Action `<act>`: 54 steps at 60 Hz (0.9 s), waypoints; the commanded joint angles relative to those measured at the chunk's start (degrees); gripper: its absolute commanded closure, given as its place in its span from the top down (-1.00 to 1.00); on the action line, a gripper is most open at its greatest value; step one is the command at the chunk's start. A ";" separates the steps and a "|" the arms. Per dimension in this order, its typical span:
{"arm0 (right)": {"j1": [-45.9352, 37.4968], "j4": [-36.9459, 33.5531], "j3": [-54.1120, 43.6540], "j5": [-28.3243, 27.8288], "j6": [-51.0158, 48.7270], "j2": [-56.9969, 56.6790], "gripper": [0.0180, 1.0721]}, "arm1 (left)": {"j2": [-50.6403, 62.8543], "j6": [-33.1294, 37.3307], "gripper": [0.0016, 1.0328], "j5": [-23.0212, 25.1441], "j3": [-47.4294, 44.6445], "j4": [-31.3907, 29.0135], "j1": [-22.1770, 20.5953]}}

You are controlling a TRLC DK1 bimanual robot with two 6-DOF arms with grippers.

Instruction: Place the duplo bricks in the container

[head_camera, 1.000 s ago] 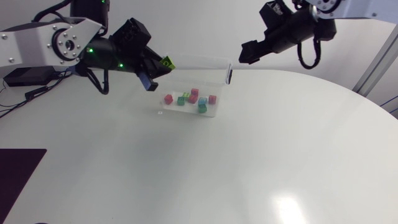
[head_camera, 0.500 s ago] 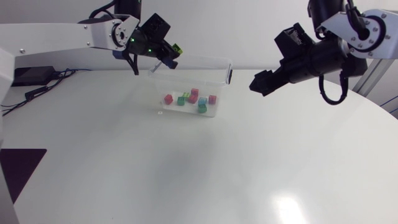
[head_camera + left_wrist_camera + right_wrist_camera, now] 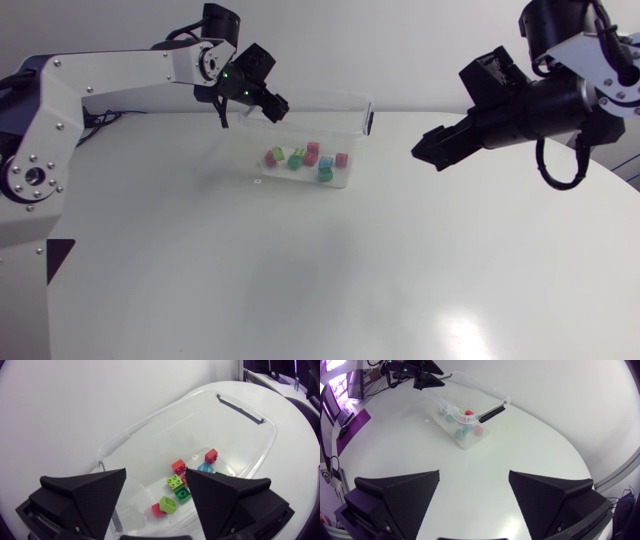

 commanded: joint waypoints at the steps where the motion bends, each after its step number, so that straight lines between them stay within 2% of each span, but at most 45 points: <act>1: -0.01 -1.70 -1.09 -0.20 0.12 -0.93 0.90 | 0.00 -1.02 0.94 -1.71 -0.38 -0.51 -0.33; 12: -0.27 -3.54 -2.67 1.21 0.21 -3.21 0.90 | -7.65 -1.81 0.94 -5.05 -8.64 -0.42 0.11; 22: -1.42 -1.79 -6.63 1.47 0.47 -7.78 0.90 | -15.82 -4.53 0.93 -6.46 -17.52 0.46 1.34; 27: -1.42 0.23 -9.00 3.84 1.00 -10.25 0.90 | -20.21 -6.47 0.93 -7.77 -22.35 1.77 2.13; 36: -2.03 0.67 -11.37 4.81 1.79 -14.02 0.90 | -29.09 -7.87 0.93 -10.06 -31.93 5.82 2.92; 45: -3.44 1.99 -14.54 4.99 2.76 -18.33 0.90 | -36.21 -7.79 0.93 -15.42 -40.72 11.35 3.45; 54: -3.79 3.31 -18.40 8.33 0.47 -22.64 0.90 | -43.24 -8.58 0.93 -20.69 -49.51 16.54 3.71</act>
